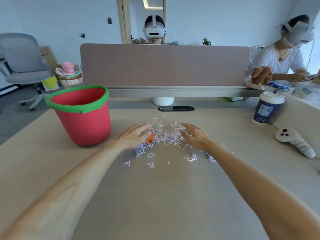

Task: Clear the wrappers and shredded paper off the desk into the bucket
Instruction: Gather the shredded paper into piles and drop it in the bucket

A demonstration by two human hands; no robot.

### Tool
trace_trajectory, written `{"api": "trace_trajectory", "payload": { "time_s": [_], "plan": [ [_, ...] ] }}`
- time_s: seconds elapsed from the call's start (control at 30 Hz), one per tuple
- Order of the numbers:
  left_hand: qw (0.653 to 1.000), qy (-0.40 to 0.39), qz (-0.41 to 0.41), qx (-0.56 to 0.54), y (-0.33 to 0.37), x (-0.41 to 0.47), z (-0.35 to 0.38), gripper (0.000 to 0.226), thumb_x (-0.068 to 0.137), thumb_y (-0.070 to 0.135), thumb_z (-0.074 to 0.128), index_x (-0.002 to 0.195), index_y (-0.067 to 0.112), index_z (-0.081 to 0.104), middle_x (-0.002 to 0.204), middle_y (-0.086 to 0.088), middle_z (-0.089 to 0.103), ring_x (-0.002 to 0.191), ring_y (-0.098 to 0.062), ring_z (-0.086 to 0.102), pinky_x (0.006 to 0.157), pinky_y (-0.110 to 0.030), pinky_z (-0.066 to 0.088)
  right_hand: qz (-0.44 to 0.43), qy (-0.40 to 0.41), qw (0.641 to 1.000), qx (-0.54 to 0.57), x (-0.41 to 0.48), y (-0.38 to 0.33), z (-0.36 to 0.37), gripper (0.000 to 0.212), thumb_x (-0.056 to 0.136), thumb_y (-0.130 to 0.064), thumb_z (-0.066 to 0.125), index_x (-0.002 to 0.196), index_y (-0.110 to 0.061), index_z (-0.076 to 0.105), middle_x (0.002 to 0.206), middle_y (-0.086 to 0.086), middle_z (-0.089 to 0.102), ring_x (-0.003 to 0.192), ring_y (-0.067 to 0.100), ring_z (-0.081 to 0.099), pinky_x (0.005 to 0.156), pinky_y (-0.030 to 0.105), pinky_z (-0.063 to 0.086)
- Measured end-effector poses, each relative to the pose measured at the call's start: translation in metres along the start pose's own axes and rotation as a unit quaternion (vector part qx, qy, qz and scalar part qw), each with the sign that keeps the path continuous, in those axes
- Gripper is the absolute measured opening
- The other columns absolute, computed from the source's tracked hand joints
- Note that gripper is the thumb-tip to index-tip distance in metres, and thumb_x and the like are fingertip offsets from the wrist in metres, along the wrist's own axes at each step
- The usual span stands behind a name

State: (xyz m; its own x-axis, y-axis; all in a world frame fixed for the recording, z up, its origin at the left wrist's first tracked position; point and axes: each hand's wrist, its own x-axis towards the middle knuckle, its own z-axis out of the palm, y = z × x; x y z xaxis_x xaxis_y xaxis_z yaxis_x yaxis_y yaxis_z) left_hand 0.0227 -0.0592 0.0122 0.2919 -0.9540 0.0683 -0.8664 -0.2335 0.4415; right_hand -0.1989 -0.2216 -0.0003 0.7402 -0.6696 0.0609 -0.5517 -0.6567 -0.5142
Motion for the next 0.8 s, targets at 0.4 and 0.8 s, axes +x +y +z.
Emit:
{"api": "trace_trajectory", "payload": {
  "time_s": [0.4, 0.8],
  "plan": [
    [0.982, 0.015, -0.163, 0.098, -0.045, -0.103, 0.026, 0.077, 0.091, 0.064, 0.024, 0.152, 0.022, 0.005, 0.162, 0.0, 0.001, 0.149, -0.02, -0.004, 0.12, -0.042, 0.001, 0.17, 0.071, 0.969, -0.164, -0.082, 0.04, 0.014, 0.088, 0.071, -0.077, 0.001, 0.142, -0.031, 0.023, 0.147, 0.014, 0.033, 0.139, 0.032, 0.023, 0.107, 0.054, 0.02],
    [0.998, -0.017, -0.047, 0.041, -0.025, 0.027, 0.045, 0.069, 0.097, 0.054, 0.023, 0.152, 0.016, 0.006, 0.161, -0.004, 0.012, 0.148, -0.019, 0.01, 0.12, -0.038, 0.01, 0.011, 0.034, 0.995, -0.093, 0.042, 0.008, 0.041, 0.066, 0.093, -0.061, 0.018, 0.148, -0.026, 0.015, 0.157, 0.01, 0.022, 0.144, 0.028, 0.023, 0.116, 0.047, 0.017]
  ]
}}
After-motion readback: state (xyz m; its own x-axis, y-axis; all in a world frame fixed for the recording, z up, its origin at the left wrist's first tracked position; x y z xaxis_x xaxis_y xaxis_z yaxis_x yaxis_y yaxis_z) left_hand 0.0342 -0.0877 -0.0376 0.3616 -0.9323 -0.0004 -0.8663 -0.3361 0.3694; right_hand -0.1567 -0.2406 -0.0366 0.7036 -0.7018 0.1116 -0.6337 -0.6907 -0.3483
